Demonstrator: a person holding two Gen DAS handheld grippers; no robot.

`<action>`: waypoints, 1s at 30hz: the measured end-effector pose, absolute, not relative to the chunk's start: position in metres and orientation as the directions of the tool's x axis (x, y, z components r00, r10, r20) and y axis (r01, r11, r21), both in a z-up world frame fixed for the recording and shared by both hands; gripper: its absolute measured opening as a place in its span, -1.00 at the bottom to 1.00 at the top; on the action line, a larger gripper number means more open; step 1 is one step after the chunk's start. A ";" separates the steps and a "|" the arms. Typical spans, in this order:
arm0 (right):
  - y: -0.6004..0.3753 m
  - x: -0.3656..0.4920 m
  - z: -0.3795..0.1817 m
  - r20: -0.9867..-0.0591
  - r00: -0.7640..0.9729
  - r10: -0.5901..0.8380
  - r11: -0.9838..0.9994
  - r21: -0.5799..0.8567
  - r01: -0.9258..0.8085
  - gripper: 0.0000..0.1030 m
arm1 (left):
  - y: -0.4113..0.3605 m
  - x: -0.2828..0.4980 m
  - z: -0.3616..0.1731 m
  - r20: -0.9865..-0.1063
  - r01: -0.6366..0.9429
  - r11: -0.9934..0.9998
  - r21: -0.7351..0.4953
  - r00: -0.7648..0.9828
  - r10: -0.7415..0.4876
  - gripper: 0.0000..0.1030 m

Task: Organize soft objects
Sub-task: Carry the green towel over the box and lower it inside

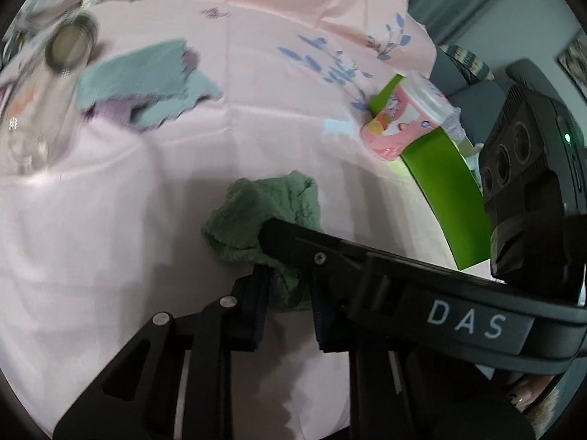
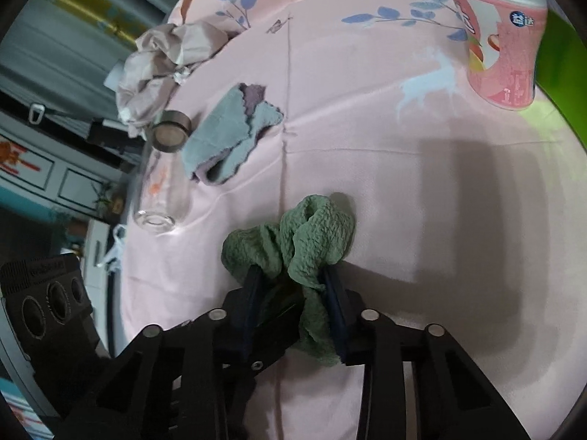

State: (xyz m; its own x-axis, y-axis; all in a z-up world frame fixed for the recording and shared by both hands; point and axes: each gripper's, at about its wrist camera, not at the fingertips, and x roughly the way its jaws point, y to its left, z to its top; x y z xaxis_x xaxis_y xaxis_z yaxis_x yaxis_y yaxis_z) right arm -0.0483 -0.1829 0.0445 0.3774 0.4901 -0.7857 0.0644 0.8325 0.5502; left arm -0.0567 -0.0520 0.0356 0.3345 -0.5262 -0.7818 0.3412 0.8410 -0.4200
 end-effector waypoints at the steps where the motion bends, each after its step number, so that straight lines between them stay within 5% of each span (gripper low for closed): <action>1: -0.186 -0.049 0.048 -0.779 0.389 0.491 0.830 0.554 0.062 -0.31 | -0.058 -0.056 0.041 -0.779 0.362 0.840 -0.405 0.344 -0.524 -0.68; 19: -0.330 -0.069 0.203 -0.519 0.803 0.294 0.817 0.573 0.071 -0.31 | -0.206 -0.041 0.191 -0.545 0.698 0.688 -0.196 0.506 -0.668 -0.67; 25: -0.379 -0.073 0.218 -0.490 0.853 0.179 0.821 0.552 0.144 -0.31 | -0.262 -0.031 0.193 -0.530 0.738 0.649 -0.187 0.481 -0.699 -0.67; 30: -0.414 -0.069 0.188 -0.503 0.849 0.163 0.759 0.614 0.218 -0.31 | -0.299 -0.017 0.171 -0.601 0.752 0.635 -0.177 0.428 -0.675 -0.66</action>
State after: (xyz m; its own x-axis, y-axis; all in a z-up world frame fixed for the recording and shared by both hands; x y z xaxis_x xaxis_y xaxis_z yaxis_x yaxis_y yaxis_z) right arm -0.0692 -0.4144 0.1882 0.8489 0.1635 -0.5026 0.2176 0.7585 0.6142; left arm -0.0173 -0.2993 0.1705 0.4278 -0.6749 -0.6012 0.7524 0.6345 -0.1769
